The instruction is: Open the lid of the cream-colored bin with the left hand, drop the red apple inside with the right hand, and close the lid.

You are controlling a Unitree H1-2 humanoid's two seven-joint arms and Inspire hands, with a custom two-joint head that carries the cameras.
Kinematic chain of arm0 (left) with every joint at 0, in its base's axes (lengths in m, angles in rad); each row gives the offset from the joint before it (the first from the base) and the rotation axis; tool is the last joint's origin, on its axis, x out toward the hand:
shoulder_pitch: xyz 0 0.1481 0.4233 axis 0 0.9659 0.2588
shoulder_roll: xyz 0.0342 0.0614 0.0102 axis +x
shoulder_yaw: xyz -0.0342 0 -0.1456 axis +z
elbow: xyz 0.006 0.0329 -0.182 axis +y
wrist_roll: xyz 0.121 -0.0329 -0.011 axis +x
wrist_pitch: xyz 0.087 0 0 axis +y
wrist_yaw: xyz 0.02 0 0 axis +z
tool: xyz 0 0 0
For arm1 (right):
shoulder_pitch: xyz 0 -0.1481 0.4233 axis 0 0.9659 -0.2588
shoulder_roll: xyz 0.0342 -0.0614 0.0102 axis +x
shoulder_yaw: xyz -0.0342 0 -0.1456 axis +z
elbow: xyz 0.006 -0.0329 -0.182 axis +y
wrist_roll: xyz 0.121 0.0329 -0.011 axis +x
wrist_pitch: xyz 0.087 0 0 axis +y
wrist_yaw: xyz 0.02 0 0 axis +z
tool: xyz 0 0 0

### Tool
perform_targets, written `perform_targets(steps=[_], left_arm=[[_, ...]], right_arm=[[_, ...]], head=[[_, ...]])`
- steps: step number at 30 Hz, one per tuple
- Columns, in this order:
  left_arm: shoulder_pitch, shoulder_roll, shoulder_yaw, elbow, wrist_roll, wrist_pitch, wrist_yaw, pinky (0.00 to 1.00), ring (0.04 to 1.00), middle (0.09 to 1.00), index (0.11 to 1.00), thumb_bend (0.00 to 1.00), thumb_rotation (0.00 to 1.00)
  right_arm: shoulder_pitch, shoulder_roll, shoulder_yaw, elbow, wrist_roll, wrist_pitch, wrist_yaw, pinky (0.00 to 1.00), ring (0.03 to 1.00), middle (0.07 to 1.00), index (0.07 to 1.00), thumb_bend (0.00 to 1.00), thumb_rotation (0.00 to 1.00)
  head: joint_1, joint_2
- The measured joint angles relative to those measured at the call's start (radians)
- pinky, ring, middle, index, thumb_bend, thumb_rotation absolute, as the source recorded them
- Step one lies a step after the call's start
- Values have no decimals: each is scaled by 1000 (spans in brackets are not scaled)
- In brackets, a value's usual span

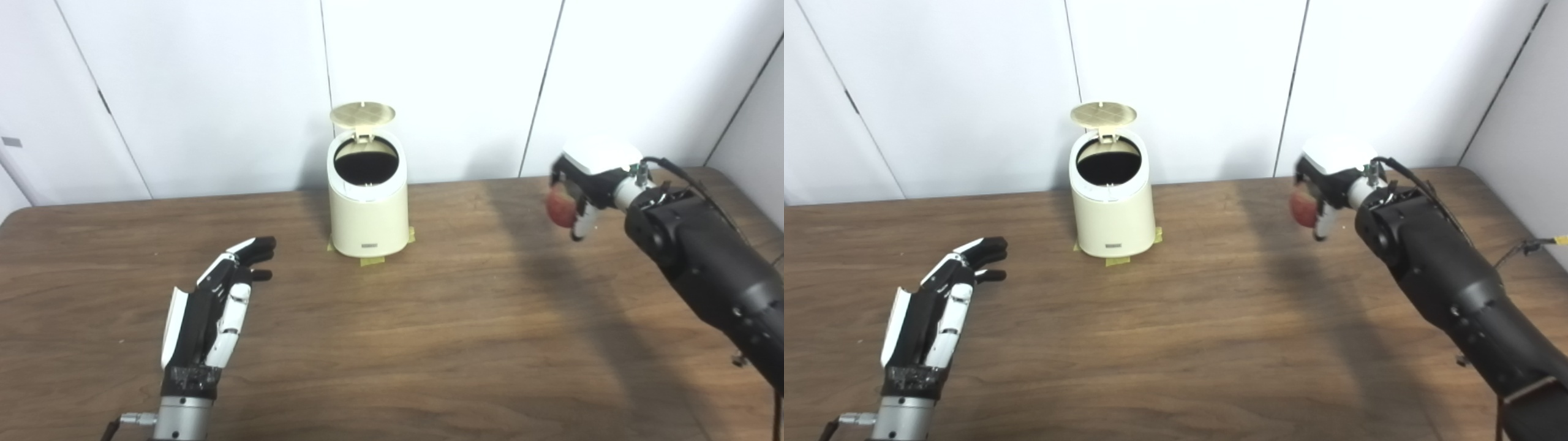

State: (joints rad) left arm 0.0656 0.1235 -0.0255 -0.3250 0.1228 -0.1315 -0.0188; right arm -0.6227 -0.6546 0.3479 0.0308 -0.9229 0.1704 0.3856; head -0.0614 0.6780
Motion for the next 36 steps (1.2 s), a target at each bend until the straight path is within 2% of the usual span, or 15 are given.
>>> perform_targets(steps=[3,8,13,16,18,22,23,25,28,31,36], left_arm=[[0,0,0,0,2,0,0,698,798,804,771,234,824],[0,-1,-5,4,9,0,1,693,792,801,770,231,835],[-1,-1,-6,6,15,0,3,688,788,802,770,218,824],[-2,-1,-5,8,27,0,4,686,784,798,767,219,822],[-2,-1,-5,8,30,0,5,691,786,799,769,218,821],[-2,-2,-7,9,32,1,5,700,788,804,774,225,822],[-2,-2,-7,10,33,2,6,703,788,804,775,230,821],[-3,-3,-8,12,33,4,6,699,784,801,774,235,806],[-3,-4,-7,13,34,9,8,681,776,797,772,242,778],[-3,-6,-14,14,45,10,8,696,784,800,774,244,793],[-3,-6,-16,14,51,10,9,695,786,802,775,246,798]], right_arm=[[16,23,-74,-145,94,-8,16,323,419,482,499,520,0],[7,76,-92,-305,137,27,103,410,451,516,467,519,0],[-42,178,-99,-346,170,55,132,351,425,496,485,520,0],[-76,227,-96,-359,137,97,148,280,388,472,523,516,0],[-93,261,-91,-369,115,116,151,286,389,468,527,515,0],[-112,315,-59,-355,114,86,146,390,427,492,485,519,0],[-117,325,-47,-341,115,68,140,457,444,508,468,518,0],[-122,347,-21,-306,110,37,122,408,440,532,457,516,0],[-133,380,9,-247,83,6,97,284,396,539,476,513,0],[-151,400,37,-177,38,-40,52,272,394,547,476,512,0],[-175,423,53,-12,5,-156,-114,306,425,555,465,512,0]], head=[[0,-5],[0,-8],[3,-14],[3,-14],[3,-14],[2,-17],[2,-17],[5,-20],[8,-21],[11,-21],[17,-20]])
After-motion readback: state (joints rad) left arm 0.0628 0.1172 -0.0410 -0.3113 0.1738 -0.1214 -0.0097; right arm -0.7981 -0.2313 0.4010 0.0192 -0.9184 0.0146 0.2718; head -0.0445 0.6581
